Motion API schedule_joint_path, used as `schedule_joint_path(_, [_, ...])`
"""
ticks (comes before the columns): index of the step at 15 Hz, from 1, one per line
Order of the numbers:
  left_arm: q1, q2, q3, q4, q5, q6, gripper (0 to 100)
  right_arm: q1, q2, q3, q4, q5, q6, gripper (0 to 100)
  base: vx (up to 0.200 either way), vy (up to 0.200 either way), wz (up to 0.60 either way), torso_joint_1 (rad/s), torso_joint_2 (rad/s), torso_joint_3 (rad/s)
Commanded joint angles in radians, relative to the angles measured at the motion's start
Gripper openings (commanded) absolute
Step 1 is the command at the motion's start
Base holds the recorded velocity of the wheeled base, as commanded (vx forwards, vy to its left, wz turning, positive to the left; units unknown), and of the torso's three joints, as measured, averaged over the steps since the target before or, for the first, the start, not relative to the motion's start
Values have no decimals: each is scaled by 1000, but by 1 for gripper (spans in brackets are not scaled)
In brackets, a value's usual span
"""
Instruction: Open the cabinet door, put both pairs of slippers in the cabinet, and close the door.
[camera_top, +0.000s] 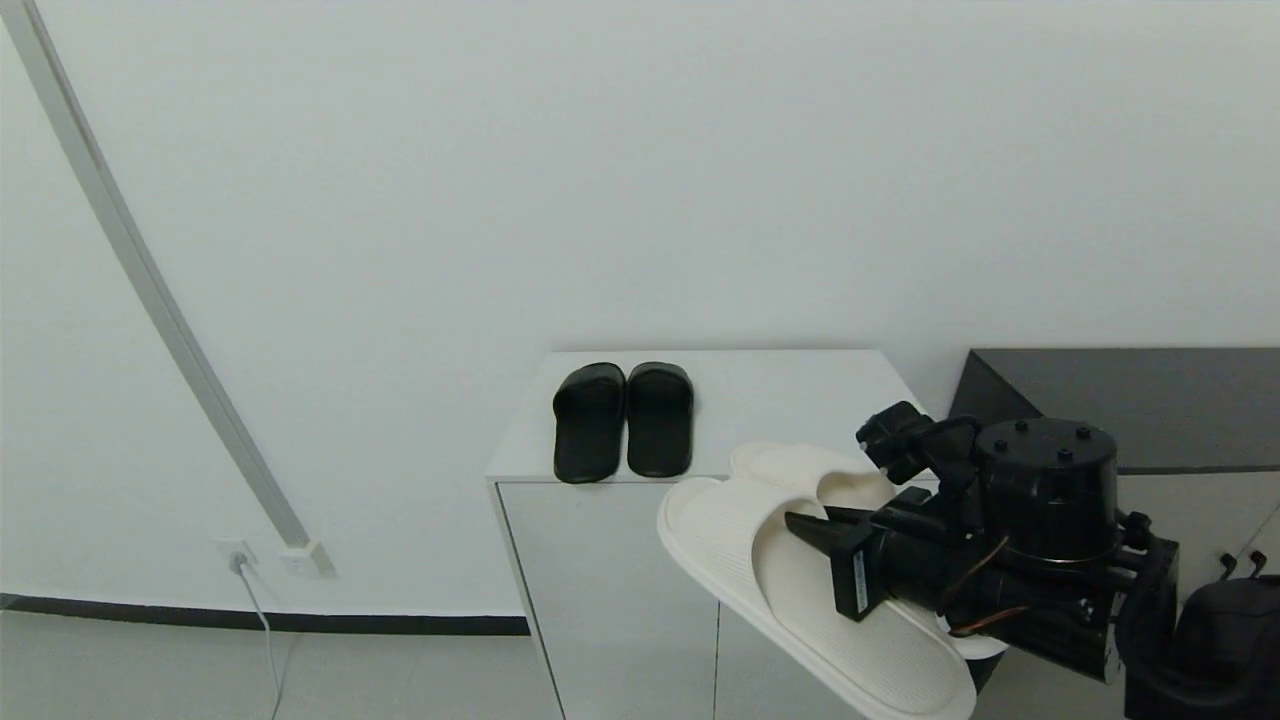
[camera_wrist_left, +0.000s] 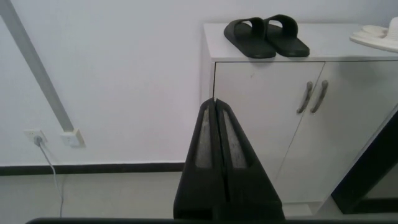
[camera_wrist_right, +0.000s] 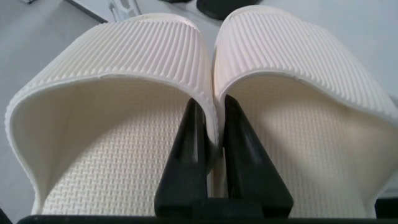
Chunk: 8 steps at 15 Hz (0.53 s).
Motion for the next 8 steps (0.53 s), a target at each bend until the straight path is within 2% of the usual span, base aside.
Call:
schedule_joint_path(1, [0, 1, 0, 0, 0, 0, 0, 1, -4, 0, 0, 0, 0, 0, 0, 0, 0, 0, 0, 0])
schedule_joint_path(8, [0, 1, 0, 0, 0, 0, 0, 1, -4, 7, 0, -2, -2, 0, 0, 0, 0, 0, 0, 0])
